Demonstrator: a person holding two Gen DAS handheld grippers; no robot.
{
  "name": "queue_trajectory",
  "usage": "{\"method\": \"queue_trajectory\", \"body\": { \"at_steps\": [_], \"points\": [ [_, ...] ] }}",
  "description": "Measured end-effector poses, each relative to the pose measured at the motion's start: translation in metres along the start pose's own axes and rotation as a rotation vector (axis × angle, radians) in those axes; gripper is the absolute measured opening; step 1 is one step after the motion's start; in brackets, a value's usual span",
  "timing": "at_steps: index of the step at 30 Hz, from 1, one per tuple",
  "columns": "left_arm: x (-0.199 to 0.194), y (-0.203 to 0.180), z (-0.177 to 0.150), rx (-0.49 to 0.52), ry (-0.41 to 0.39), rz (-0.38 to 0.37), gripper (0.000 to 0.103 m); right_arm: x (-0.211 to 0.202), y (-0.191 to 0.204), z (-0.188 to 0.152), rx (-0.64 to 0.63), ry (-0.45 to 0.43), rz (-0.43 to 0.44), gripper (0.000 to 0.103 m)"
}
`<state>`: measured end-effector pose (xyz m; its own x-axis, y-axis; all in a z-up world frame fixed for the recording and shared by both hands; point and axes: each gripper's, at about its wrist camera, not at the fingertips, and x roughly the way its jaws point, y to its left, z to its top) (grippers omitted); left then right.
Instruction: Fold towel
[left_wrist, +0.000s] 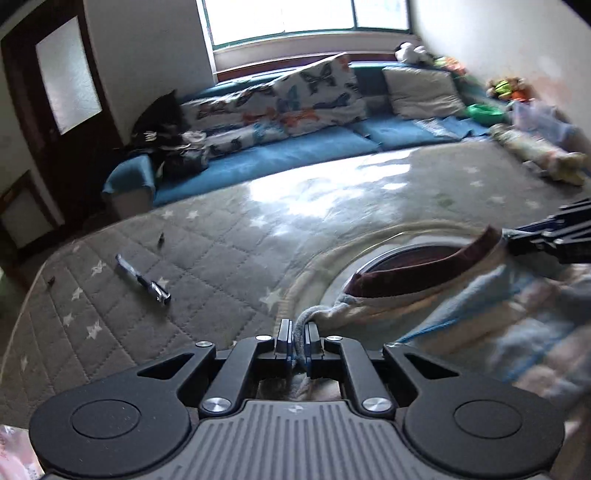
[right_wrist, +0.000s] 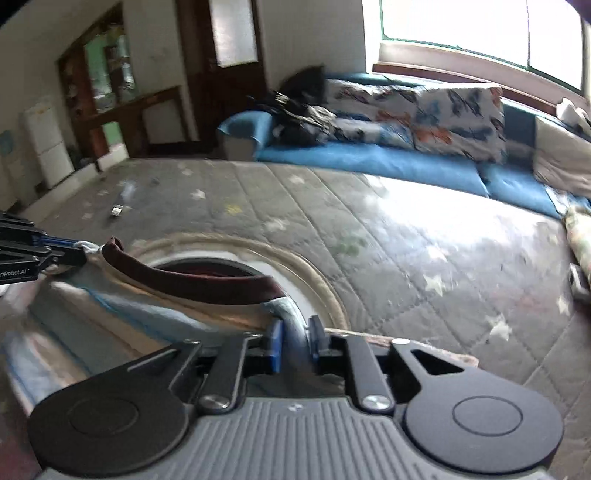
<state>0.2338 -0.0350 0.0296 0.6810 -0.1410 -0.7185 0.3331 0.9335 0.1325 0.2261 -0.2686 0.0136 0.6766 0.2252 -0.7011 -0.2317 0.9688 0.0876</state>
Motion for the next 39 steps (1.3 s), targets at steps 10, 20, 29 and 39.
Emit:
{"method": "queue_trajectory", "body": {
  "at_steps": [10, 20, 29, 39],
  "points": [
    [-0.008, 0.017, -0.001, -0.133, -0.062, 0.063, 0.023, -0.026, 0.006, 0.002, 0.043, -0.057, 0.036, 0.03],
    [-0.06, -0.011, -0.043, -0.12, -0.098, -0.081, 0.034, 0.011, 0.045, 0.003, -0.02, 0.021, 0.105, 0.034],
    [-0.094, -0.006, -0.088, -0.125, -0.137, 0.039, 0.06, -0.042, 0.035, -0.021, -0.049, -0.037, 0.121, 0.052],
    [-0.107, 0.007, -0.125, -0.247, -0.119, 0.064, 0.087, -0.124, -0.009, -0.093, 0.107, -0.085, 0.006, 0.064]
  ]
}}
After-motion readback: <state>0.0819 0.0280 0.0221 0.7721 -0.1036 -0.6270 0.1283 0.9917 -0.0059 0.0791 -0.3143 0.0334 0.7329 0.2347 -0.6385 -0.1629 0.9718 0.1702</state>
